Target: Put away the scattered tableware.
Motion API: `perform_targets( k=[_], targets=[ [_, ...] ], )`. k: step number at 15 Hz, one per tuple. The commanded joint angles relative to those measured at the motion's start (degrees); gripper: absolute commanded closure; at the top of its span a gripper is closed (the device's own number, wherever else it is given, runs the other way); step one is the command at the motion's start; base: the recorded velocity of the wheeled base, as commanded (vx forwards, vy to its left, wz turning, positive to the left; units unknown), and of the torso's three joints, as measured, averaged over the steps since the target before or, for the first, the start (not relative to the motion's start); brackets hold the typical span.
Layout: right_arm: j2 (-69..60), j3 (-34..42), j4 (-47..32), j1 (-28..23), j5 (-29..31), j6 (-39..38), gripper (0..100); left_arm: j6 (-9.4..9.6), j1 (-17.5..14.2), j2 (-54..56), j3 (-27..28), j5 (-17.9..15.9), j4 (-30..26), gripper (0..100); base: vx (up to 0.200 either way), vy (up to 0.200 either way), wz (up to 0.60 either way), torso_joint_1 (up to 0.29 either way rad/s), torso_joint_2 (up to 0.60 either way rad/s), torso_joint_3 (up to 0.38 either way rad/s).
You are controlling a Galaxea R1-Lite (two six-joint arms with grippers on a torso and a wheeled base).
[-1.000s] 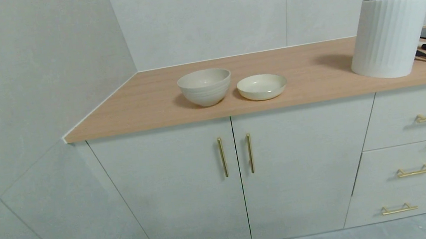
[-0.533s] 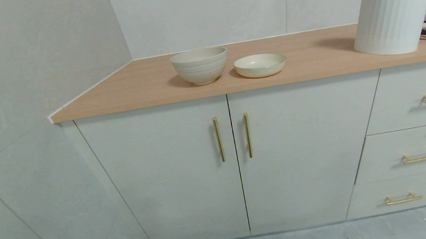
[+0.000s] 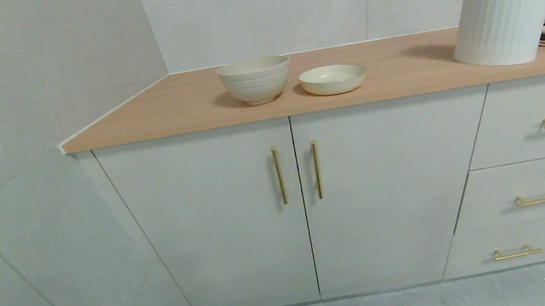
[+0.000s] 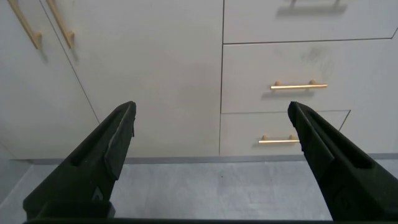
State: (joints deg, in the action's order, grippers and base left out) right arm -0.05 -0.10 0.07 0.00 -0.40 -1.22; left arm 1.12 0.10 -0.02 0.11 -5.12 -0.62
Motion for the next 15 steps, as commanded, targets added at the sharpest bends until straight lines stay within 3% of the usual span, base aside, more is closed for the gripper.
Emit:
perform_targets(
  k=[1, 2, 13, 15],
  targets=[
    [0.05, 0.01, 0.01, 0.0, -0.04, -0.01, 0, 0.02, -0.01, 0.02, 0.07, 0.02, 0.01, 0, 0.2, 0.0, 0.0, 0.002, 0.0, 0.007],
    [0.05, 0.01, 0.01, 0.0, -0.04, -0.01, 0, 0.11, -0.01, 0.02, 0.07, 0.02, 0.01, 0, 0.2, 0.0, 0.0, 0.002, 0.0, 0.002],
    [0.05, 0.01, -0.07, 0.0, -0.39, 1.31, 0, 0.11, -0.01, 0.02, -0.02, 0.02, 0.01, 0, 0.0, 0.0, 0.0, 0.0, 0.0, 0.0],
    [1.89, -6.41, 0.28, 0.44, -5.93, 0.16, 0, 0.11, -0.01, 0.02, -0.02, 0.02, 0.01, 0, 0.0, 0.0, 0.0, 0.0, 0.0, 0.0]
  ],
)
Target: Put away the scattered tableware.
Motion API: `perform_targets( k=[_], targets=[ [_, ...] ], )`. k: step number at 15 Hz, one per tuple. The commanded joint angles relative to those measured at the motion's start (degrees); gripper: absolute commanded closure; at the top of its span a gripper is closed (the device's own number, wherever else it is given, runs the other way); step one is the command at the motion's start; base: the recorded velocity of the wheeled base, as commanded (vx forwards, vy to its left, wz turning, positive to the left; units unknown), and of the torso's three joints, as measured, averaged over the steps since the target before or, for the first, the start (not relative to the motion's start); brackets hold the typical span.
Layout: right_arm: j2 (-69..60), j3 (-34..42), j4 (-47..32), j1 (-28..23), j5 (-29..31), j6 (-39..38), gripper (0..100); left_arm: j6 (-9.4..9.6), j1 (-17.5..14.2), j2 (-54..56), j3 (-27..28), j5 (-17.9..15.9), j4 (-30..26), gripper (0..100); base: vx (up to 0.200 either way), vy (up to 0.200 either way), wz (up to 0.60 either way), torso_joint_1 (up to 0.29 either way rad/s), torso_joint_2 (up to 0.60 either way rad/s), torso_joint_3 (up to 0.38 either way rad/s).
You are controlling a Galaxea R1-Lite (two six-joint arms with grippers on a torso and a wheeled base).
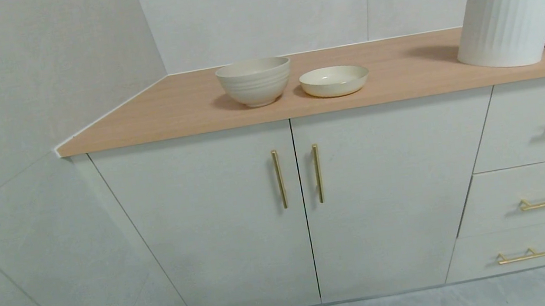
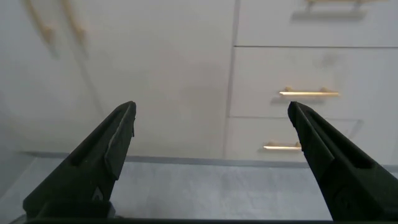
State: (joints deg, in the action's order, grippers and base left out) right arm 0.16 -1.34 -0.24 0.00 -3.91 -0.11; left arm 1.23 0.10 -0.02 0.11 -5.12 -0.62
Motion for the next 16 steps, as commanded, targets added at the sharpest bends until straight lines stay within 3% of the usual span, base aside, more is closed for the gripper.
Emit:
perform_targets(
  k=[1, 6, 8, 12, 15, 16],
  targets=[
    [4.15, -7.89, 0.51, 0.62, -4.52, -2.44, 0, 0.0, -0.01, 0.02, -0.02, -0.07, 0.01, 0, 0.0, 0.0, 0.0, 0.0, 0.0, 0.0],
    [31.75, -14.39, 2.62, 3.34, -13.05, -2.44, 0, 0.0, -0.01, 0.02, -0.02, 0.02, 0.01, 0, 0.0, 0.0, 0.0, 0.0, 0.0, 0.0],
    [42.73, -17.12, 7.1, 9.84, -12.52, -2.88, 0, 0.0, -0.01, 0.02, -0.02, 0.02, 0.01, 0, 0.0, 0.0, 0.0, 0.0, 0.0, 0.0],
    [64.62, -19.23, 17.56, 15.12, -10.94, -3.85, 0, 0.0, -0.01, 0.02, -0.02, 0.02, 0.01, 0, 0.0, 0.0, 0.0, 0.0, 0.0, 0.0],
    [80.26, -19.66, 34.52, 18.63, -6.99, -3.67, 0, 0.0, -0.01, 0.02, -0.02, 0.02, 0.01, 0, 0.0, 0.0, 0.0, 0.0, 0.0, 0.0],
    [80.26, -19.66, 34.52, 18.63, -6.99, -3.67, 0, 0.0, -0.01, 0.02, -0.02, 0.02, 0.01, 0, 0.0, 0.0, 0.0, 0.0, 0.0, 0.0]
  ],
)
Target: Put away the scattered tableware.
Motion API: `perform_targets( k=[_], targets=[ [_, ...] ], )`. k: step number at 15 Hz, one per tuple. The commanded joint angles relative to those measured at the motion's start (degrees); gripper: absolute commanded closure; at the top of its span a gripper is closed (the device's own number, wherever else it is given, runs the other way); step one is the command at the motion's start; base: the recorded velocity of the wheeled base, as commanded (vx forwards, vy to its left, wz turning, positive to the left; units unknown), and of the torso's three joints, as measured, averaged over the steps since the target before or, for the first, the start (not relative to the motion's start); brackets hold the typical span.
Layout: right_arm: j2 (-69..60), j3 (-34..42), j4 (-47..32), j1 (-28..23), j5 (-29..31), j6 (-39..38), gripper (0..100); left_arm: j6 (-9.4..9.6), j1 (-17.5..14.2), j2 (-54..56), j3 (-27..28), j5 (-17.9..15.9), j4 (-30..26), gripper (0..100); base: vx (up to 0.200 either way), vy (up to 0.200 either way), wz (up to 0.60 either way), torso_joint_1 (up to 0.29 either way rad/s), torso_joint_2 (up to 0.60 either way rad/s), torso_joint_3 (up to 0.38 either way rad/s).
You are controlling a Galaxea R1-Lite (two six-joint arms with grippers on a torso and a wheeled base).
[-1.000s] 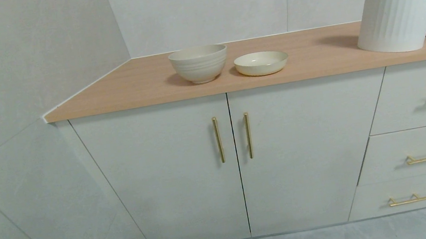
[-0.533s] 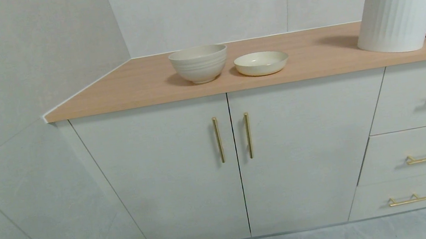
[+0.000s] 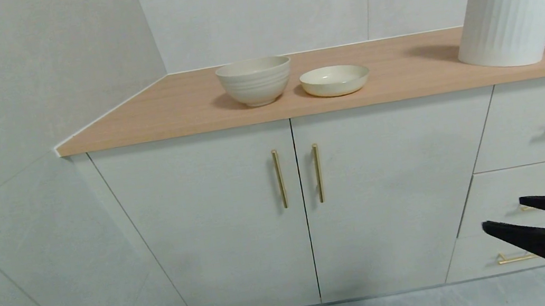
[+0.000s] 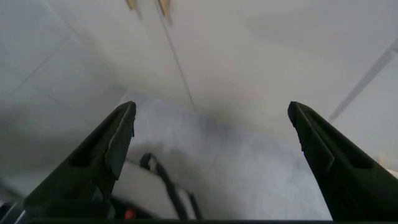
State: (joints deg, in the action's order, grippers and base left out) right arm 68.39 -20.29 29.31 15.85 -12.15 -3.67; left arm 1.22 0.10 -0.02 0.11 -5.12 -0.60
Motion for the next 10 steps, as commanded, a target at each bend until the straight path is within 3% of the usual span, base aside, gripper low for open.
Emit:
perform_targets(
  k=[1, 5, 10],
  targets=[
    [20.03, -3.45, 12.79, 4.98, 3.01, -0.11, 0, 0.01, -0.01, 0.02, -0.02, 0.02, -0.02, 0, 0.0, 0.0, 0.0, 0.0, 0.0, 0.0],
    [26.53, -10.74, 13.14, 9.55, 6.44, -0.46, 0, -0.08, -0.01, 0.02, -0.02, 0.02, -0.02, 0, 0.0, 0.0, 0.0, 0.0, 0.0, 0.0],
    [32.51, -21.02, 13.06, 14.65, 6.35, -0.46, 0, 0.01, -0.01, 0.02, -0.02, 0.02, -0.02, 0, 0.0, 0.0, 0.0, 0.0, 0.0, 0.0]
  ],
)
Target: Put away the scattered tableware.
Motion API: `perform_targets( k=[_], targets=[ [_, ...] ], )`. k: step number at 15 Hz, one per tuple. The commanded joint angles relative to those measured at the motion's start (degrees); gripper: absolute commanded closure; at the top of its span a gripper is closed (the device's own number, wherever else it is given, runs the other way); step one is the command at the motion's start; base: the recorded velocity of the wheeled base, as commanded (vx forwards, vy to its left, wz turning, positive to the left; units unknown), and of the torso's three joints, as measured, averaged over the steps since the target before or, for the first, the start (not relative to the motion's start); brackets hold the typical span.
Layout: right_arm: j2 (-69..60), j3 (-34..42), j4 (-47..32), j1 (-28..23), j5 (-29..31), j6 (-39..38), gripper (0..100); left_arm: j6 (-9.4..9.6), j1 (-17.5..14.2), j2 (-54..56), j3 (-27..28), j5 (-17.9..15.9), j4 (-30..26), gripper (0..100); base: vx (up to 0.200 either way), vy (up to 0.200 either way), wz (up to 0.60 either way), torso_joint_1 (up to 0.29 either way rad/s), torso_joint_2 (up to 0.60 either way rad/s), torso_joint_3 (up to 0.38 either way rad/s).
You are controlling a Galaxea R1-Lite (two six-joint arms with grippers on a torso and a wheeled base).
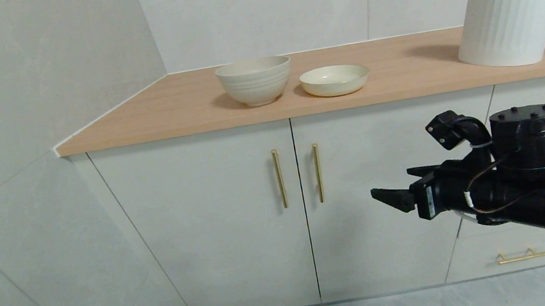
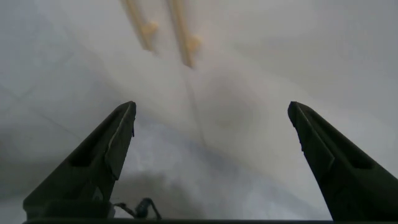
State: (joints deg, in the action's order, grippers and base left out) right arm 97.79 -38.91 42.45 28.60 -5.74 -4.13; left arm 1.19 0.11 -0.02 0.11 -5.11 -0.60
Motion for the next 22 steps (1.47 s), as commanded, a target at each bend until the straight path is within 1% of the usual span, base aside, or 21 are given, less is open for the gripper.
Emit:
perform_targets(
  k=[1, 3, 4, 7, 9, 12, 14, 17, 20, 22],
  targets=[
    [4.16, -3.89, -0.08, 3.22, -0.06, 0.0, 0, -0.05, -0.02, 0.02, 0.07, -0.08, -0.02, 0, 0.0, 0.0, 0.0, 0.0, 0.0, 0.0],
    [5.57, -3.71, 0.0, 5.06, -0.06, -1.93, 0, 0.04, -0.02, 0.02, -0.02, -0.08, -0.02, 0, 0.0, 0.0, 0.0, 0.0, 0.0, 0.0],
    [6.53, -4.33, 0.62, 5.15, -0.06, -4.74, 0, 0.04, -0.02, 0.02, -0.02, 0.01, -0.02, 0, 0.0, 0.0, 0.0, 0.0, 0.0, 0.0],
    [8.2, -8.55, 0.71, 6.65, -0.06, -10.98, 0, 0.04, -0.02, 0.02, 0.07, 0.01, -0.02, 0, 0.0, 0.0, 0.0, 0.0, 0.0, 0.0],
    [9.35, -10.13, 0.79, 6.65, -0.32, -12.04, 0, 0.04, -0.02, 0.02, 0.07, 0.01, -0.02, 0, 0.0, 0.0, 0.0, 0.0, 0.0, 0.0],
    [10.84, -14.17, 0.62, 6.65, -0.67, -16.17, 0, 0.04, -0.02, 0.02, -0.02, 0.01, -0.02, 0, 0.0, 0.0, 0.0, 0.0, 0.0, 0.0],
    [12.6, -16.9, 0.53, 6.65, -1.11, -16.87, 0, 0.04, -0.02, 0.02, -0.02, -0.08, -0.02, 0, 0.0, 0.0, 0.0, 0.0, 0.0, 0.0],
    [14.27, -17.6, 0.62, 6.56, -2.87, -19.86, 0, 0.04, -0.02, 0.02, -0.02, 0.01, -0.02, 0, 0.0, 0.0, 0.0, 0.0, 0.0, 0.0],
    [15.15, -18.57, 0.71, 6.47, -5.86, -21.8, 0, 0.04, -0.02, 0.02, 0.07, 0.01, -0.02, 0, 0.0, 0.0, 0.0, 0.0, 0.0, 0.0],
    [18.93, -23.23, 0.71, 6.38, -6.04, -21.97, 0, 0.04, -0.02, 0.02, 0.07, -0.08, -0.02, 0, 0.0, 0.0, 0.0, 0.0, 0.0, 0.0]
  ],
)
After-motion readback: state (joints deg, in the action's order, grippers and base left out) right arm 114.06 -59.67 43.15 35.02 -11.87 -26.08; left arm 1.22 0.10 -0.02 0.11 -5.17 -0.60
